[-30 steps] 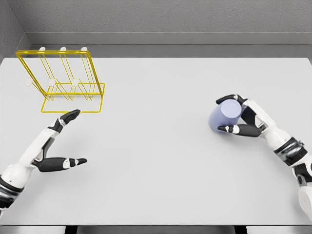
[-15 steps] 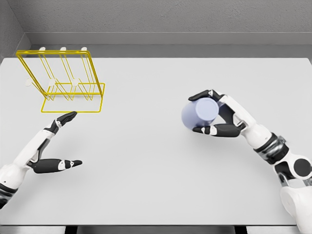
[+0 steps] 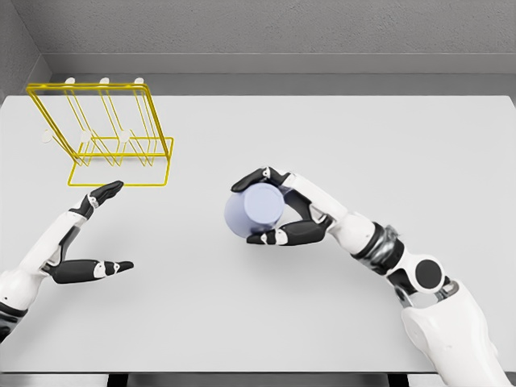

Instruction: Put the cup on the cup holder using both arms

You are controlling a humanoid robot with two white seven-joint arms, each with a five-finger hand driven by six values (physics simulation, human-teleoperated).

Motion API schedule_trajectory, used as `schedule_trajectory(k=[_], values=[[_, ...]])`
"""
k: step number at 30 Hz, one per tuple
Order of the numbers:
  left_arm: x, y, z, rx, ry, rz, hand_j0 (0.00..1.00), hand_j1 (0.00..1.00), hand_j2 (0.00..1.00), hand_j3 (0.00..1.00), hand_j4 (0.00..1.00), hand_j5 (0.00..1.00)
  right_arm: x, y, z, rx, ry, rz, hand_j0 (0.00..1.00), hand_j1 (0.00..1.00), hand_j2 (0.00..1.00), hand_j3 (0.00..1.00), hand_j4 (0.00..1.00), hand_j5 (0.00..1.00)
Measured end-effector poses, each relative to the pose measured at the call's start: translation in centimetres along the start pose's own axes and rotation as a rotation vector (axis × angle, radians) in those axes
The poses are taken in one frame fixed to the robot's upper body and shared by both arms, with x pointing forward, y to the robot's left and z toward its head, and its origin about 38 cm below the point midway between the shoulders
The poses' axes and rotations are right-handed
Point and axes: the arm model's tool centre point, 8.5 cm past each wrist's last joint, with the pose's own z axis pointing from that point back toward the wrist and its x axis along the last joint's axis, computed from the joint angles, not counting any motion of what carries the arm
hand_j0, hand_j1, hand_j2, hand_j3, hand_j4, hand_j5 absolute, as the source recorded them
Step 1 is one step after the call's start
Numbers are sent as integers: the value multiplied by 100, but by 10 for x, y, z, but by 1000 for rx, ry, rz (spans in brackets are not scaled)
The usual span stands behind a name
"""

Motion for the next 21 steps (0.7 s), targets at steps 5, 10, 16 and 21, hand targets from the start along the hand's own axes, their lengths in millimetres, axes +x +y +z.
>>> schedule_trajectory(k=[5,10,16,21], values=[[0,-1,0,3,0,3,100,100,100,100,100,100,-11,14,-14,49,30,24,41,41,41,41,41,41],[0,-1,0,4,-1,5,100,100,100,100,100,100,-23,22,-15,64,67,11,41,41,41,41,41,41],[-1,-2,0,6,-1,9,100,100,100,100,100,100,-30,25,-26,80,84,27,41,41,41,41,41,41],[-1,-3,0,8,2,18,100,100,100,100,100,100,-38,30,-26,87,106,11,41,41,41,41,41,41]])
